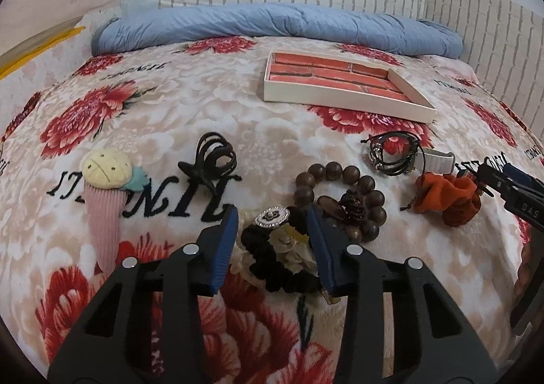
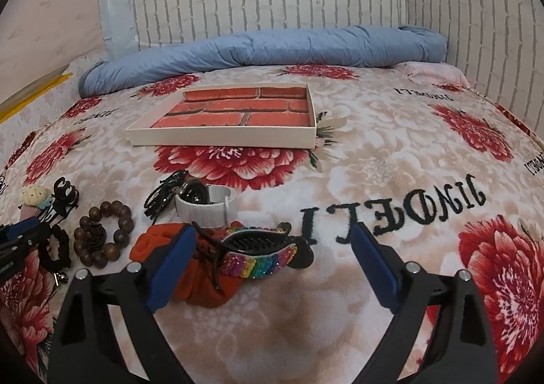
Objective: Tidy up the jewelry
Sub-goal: 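Move the left tool to the black beaded bracelet while the right tool reaches the rainbow rhinestone clip, then close the right tool on the rainbow clip while the left tool grasps the black bracelet, then carry the rainbow clip in the right tool while the left tool carries the bracelet into the tray, then open the right tool to drop the clip while the left tool releases the bracelet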
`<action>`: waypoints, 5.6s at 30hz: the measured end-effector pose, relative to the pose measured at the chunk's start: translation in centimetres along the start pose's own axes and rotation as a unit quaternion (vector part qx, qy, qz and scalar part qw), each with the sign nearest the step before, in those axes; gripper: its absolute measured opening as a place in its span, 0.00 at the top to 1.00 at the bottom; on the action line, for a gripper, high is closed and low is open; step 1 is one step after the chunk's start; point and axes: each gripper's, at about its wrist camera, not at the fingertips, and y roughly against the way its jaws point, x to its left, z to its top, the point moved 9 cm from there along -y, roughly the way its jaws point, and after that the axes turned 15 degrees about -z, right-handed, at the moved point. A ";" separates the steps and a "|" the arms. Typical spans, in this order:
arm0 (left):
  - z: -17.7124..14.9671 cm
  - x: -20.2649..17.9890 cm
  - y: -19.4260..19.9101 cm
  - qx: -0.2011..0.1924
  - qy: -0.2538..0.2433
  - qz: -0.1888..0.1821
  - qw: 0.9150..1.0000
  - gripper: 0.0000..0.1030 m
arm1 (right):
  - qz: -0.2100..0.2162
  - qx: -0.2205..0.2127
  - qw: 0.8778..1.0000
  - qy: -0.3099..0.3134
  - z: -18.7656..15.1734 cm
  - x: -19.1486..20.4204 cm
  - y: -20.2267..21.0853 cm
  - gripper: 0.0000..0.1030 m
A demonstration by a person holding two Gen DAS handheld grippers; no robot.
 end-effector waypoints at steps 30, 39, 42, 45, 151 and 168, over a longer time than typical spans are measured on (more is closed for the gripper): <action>-1.0 0.7 -2.2 0.048 0.004 -0.030 0.998 0.75 | 0.075 0.104 0.992 -0.005 -1.6 2.3 -4.4 0.24; -1.5 0.5 -2.0 0.050 -0.006 -0.032 0.998 0.75 | 0.077 0.103 0.992 -0.006 -1.8 2.3 -4.5 0.24; -1.5 0.6 -2.0 0.048 -0.002 -0.039 0.998 0.83 | 0.079 0.107 0.991 -0.007 -1.8 2.4 -4.6 0.24; -1.5 0.9 -2.0 0.047 0.007 -0.037 0.998 0.91 | 0.081 0.106 0.991 -0.009 -1.7 2.3 -4.6 0.25; 28.4 3.1 -31.6 0.126 -0.012 0.014 0.992 0.40 | -0.033 0.172 0.983 0.058 20.5 9.2 -32.3 0.15; 26.3 3.7 -17.7 0.082 0.006 0.001 0.997 0.05 | -0.031 0.127 0.990 0.045 19.7 5.5 -21.3 0.07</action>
